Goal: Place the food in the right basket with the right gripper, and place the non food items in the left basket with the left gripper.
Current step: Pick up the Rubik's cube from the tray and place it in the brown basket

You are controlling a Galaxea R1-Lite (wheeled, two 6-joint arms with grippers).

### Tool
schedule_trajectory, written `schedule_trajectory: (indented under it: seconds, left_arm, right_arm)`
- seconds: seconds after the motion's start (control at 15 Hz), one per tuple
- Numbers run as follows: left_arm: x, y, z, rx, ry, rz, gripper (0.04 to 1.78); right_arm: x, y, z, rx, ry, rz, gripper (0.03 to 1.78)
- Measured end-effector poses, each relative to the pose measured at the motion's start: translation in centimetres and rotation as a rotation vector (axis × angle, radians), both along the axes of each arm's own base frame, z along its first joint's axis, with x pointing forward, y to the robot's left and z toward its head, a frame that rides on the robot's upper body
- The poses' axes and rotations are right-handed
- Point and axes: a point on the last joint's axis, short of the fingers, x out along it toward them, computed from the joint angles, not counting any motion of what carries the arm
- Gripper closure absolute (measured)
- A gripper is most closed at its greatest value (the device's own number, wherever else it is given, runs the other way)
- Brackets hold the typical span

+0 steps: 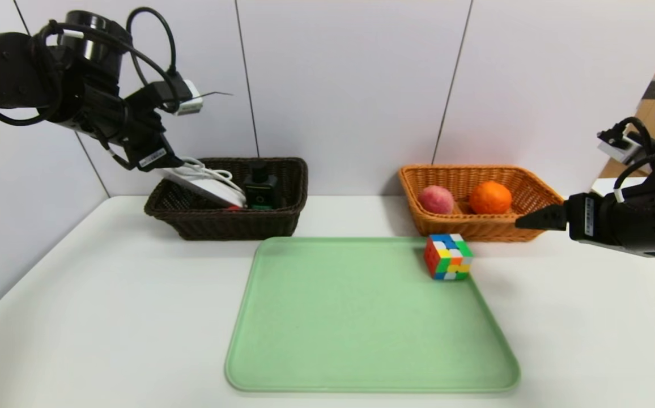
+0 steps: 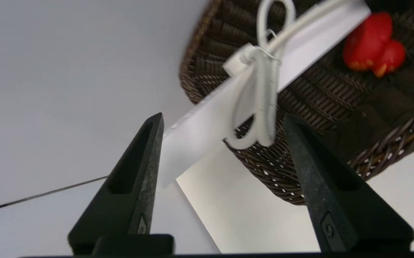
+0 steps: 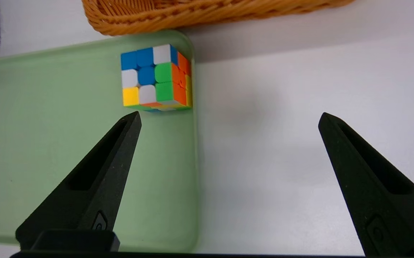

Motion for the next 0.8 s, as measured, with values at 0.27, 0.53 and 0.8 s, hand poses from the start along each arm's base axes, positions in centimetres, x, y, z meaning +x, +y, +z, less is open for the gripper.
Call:
schedule_trajectory:
  seconds: [0.27, 0.53, 0.8]
  left_arm:
    - [-4.0, -1.2, 3.0, -0.257, -0.005, 0.101, 0.4]
    - [-11.7, -2.6, 4.4, -0.652, 0.263, 0.234, 0.29]
    - [-18.2, -1.9, 3.8, -0.903, 0.429, 0.286, 0.22]
  right_arm:
    - [-0.3, 2.2, 1.8, -0.003, -0.06, 0.07, 0.1]
    - [0.3, 4.9, 1.3, -0.081, -0.054, 0.085, 0.1]
    - [2.8, 7.2, 0.6, -0.132, -0.01, 0.1, 0.1]
